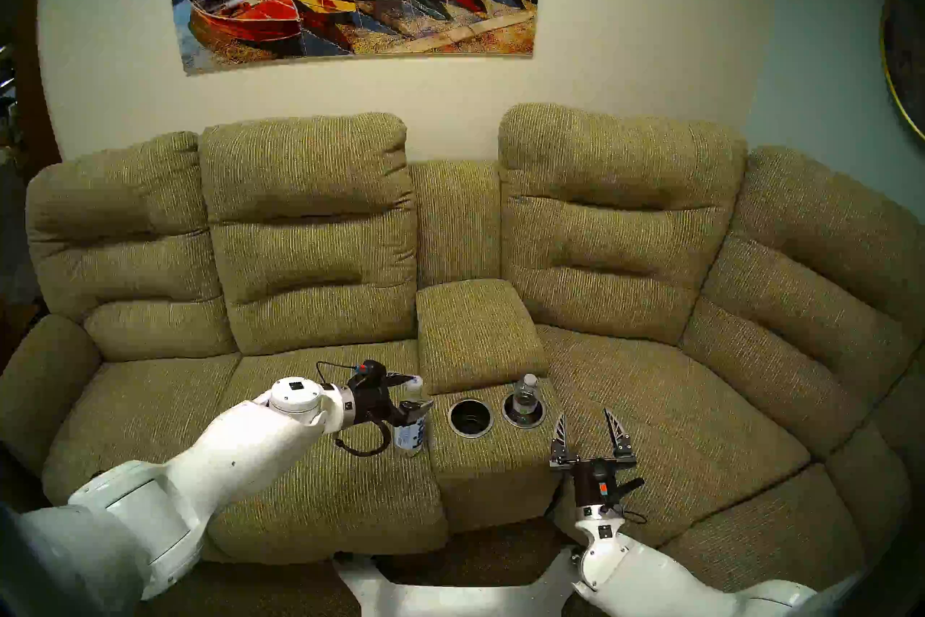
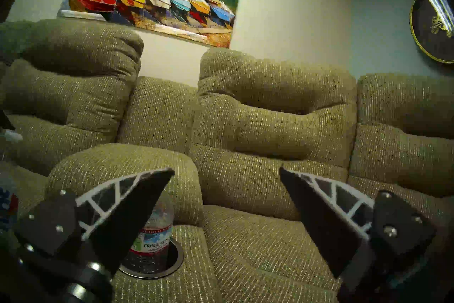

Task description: Put bottles into cup holders

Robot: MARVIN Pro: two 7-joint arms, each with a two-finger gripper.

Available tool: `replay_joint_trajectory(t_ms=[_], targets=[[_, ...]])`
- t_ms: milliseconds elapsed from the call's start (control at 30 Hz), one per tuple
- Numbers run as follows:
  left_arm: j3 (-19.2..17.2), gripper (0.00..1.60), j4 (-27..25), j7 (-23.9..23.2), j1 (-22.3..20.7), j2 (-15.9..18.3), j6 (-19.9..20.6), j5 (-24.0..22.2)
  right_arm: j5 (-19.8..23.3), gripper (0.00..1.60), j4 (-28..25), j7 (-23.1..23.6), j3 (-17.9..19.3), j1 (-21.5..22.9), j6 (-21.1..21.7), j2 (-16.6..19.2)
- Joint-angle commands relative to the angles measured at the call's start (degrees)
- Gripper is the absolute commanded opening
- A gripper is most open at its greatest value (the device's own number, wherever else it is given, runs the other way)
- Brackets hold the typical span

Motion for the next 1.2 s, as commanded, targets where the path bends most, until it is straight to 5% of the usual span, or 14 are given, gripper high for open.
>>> replay_joint_trajectory(t_ms=[0, 167, 200, 333, 533, 600, 667, 767, 1000, 1167], targets=[[1.5, 1.54, 3.5, 1.4, -1.6, -3.4, 0.6, 1.5, -0.7, 1.6, -6.0, -1.0, 0.4, -2.5, -0.3, 2.5], [2.7, 1.37, 5.6, 2.0, -2.3, -4.6, 0.1, 2.7, -1.4, 1.6, -10.5, -1.8, 0.6, -4.4, -0.3, 4.3], [3.0, 1.17, 6.2, 2.0, -2.5, -4.8, -0.1, 3.0, -1.6, 1.6, -11.5, -2.0, 0.6, -4.9, -0.3, 4.8], [3.7, 1.32, 7.7, 1.9, -3.2, -4.8, -0.7, 3.7, -2.2, 1.6, -15.7, -2.6, 0.8, -6.8, -0.3, 6.3], [4.3, 1.34, 9.7, 1.1, -4.4, -4.6, -2.1, 4.5, -3.2, 1.6, -19.6, -2.9, 1.1, -8.8, -0.3, 7.9], [4.7, 1.27, 10.5, 0.2, -4.8, -4.8, -3.1, 4.8, -3.7, 1.6, -21.6, -3.0, 1.3, -9.8, -0.3, 8.7], [5.2, 0.97, 11.2, -0.9, -4.8, -5.1, -4.4, 5.2, -3.9, 1.6, -24.9, -3.1, 1.6, -11.5, -0.3, 10.0], [5.5, 0.75, 11.5, -1.8, -4.7, -5.2, -5.3, 5.3, -4.1, 1.6, -26.0, -3.2, 1.8, -12.3, -0.3, 10.6], [5.7, 0.57, 12.7, -5.8, -4.7, -4.2, -9.7, 5.1, -4.2, 1.6, -31.9, -3.4, 2.8, -16.2, -0.3, 13.5], [5.6, 0.67, 14.0, -7.7, -5.1, -4.2, -11.7, 4.8, -3.8, 1.6, -35.3, -3.3, 3.2, -18.1, -0.3, 15.1]])
